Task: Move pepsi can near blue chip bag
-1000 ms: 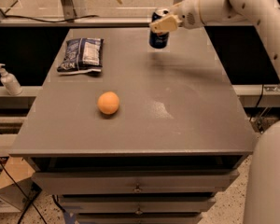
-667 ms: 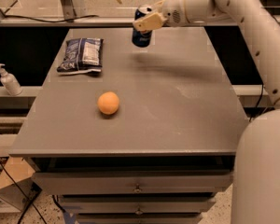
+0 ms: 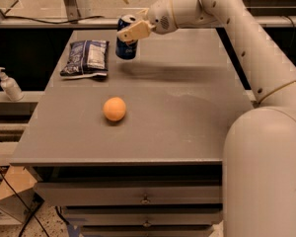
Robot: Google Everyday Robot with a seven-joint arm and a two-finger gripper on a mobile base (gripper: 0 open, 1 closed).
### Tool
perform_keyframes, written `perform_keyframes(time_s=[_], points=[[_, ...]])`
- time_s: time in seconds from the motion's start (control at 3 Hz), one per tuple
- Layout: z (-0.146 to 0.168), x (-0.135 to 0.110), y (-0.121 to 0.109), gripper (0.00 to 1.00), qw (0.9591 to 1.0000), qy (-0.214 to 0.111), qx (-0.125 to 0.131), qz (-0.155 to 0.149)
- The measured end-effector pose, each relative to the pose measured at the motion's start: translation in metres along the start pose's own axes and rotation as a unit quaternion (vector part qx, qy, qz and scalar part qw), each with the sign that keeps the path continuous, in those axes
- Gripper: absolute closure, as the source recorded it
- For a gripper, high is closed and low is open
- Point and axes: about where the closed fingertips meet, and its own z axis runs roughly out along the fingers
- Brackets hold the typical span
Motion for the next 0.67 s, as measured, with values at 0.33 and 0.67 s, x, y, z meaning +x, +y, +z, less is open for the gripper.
perform_keyframes(time_s=[0.33,0.67], points=[[0.021,0.011,0.021,0.49,0.9987,0.025,-0.044,-0.005],[0.035,0.023,0.038,0.25,0.9958,0.048,-0.077,-0.013]])
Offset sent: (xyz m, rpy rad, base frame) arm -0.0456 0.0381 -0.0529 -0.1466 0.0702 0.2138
